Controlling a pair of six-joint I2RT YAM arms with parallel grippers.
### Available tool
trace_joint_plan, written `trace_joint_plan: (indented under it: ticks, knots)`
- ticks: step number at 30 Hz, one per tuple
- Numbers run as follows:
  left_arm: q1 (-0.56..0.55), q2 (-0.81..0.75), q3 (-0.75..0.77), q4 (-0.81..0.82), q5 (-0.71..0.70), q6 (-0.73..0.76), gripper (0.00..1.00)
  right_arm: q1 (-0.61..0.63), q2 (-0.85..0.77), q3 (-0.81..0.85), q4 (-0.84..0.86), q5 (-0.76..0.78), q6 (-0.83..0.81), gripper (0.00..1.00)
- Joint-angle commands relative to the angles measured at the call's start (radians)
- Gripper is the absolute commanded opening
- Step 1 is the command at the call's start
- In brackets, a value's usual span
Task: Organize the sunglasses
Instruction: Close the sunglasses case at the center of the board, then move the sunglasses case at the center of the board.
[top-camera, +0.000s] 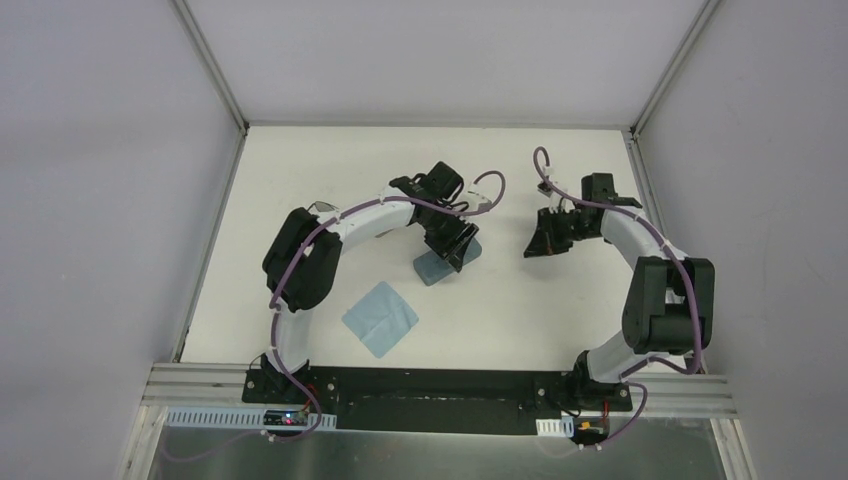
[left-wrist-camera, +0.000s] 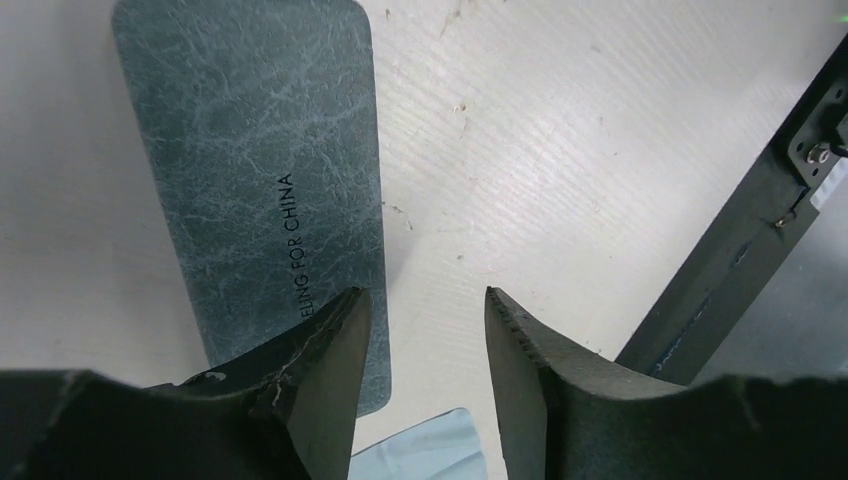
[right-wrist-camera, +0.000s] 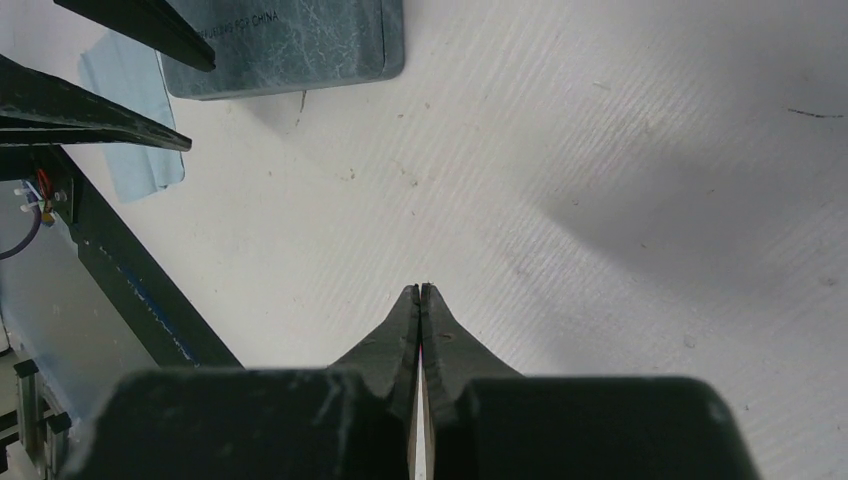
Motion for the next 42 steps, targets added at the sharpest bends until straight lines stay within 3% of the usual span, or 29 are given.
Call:
trace_joint_plan:
  ticks: [1, 4, 5, 7, 8, 12, 15, 24, 26, 29, 33, 39, 42]
  knots:
    - [0.010, -0.022, 0.109, -0.031, 0.006, 0.011, 0.50, 0.001, -0.073, 0.043, -0.030, -0.003, -0.015, 0.00]
    - [0.013, -0.037, 0.147, -0.055, -0.042, 0.031, 0.62, 0.001, -0.124, 0.067, -0.062, 0.021, -0.029, 0.07]
    - [0.013, -0.043, 0.149, -0.056, -0.070, 0.041, 0.70, 0.001, -0.156, 0.077, -0.071, 0.035, -0.035, 0.11]
    - [0.013, -0.050, 0.141, -0.053, -0.135, 0.059, 0.97, 0.001, -0.199, 0.097, -0.074, 0.072, -0.038, 0.20]
    - [0.014, -0.049, 0.132, -0.046, -0.172, 0.060, 0.99, 0.001, -0.227, 0.110, -0.074, 0.092, -0.031, 0.26]
    - [0.012, -0.019, 0.086, -0.002, -0.274, 0.045, 0.99, -0.023, -0.263, 0.182, -0.081, 0.146, 0.044, 0.51]
    - [0.008, 0.020, 0.074, 0.003, -0.269, 0.048, 0.99, -0.052, -0.261, 0.231, -0.104, 0.152, 0.065, 0.60]
    - [-0.032, 0.120, 0.105, 0.000, -0.236, 0.024, 0.95, -0.099, -0.296, 0.225, -0.110, 0.169, 0.051, 0.61]
    - [-0.047, 0.130, 0.108, 0.013, -0.276, 0.023, 0.90, -0.103, -0.306, 0.215, -0.107, 0.169, 0.055, 0.61]
    - [-0.054, 0.154, 0.132, 0.023, -0.303, 0.043, 0.74, -0.111, -0.328, 0.198, -0.095, 0.170, 0.062, 0.61]
    - [-0.055, 0.201, 0.205, 0.019, -0.272, 0.149, 0.58, -0.132, -0.367, 0.183, -0.111, 0.176, 0.050, 0.59]
    - [-0.056, 0.335, 0.480, -0.103, -0.114, 0.460, 0.57, -0.188, -0.437, 0.175, -0.181, 0.205, 0.023, 0.57]
    - [-0.058, 0.445, 0.673, -0.169, -0.119, 0.576, 0.58, -0.215, -0.455, 0.178, -0.206, 0.221, 0.029, 0.57]
